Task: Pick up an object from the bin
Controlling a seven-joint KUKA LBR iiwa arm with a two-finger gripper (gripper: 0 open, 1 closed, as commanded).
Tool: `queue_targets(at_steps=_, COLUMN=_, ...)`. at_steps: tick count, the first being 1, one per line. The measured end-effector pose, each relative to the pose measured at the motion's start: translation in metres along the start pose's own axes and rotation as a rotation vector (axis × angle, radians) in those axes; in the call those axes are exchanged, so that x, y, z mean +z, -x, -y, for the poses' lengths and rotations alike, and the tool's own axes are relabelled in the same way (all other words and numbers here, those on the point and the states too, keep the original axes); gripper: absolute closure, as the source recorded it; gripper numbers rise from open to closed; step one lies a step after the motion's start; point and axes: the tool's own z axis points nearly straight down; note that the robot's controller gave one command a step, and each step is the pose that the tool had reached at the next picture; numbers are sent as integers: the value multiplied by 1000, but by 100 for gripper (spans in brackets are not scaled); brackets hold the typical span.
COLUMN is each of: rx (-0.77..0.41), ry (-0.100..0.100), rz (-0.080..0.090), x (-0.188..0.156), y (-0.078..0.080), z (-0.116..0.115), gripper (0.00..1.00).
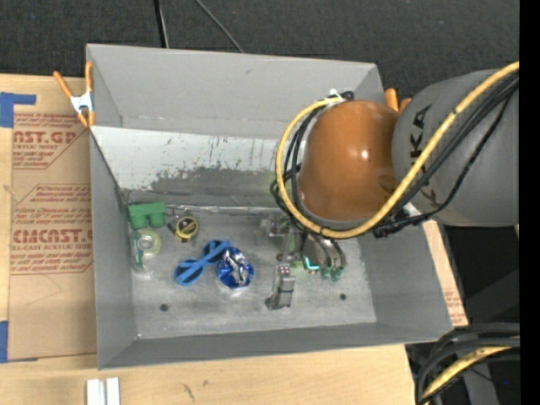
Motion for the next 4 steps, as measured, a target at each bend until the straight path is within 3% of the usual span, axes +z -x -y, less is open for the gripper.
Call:
queue_targets(at_steps=1, rx=32, ry=1, rz=1, x=104, y=24, z=-47, gripper=0)
queue_targets(at_steps=2, rx=-193, ry=-1, rz=9, x=134, y=63, z=-57, gripper=0)
queue_targets(at_steps=3, rx=-192, ry=1, rz=8, x=134, y=62, z=-58, gripper=100)
queue_targets(at_steps=4, rx=-135, ry=3, rz=18, x=-21, y=63, z=-72, gripper=100)
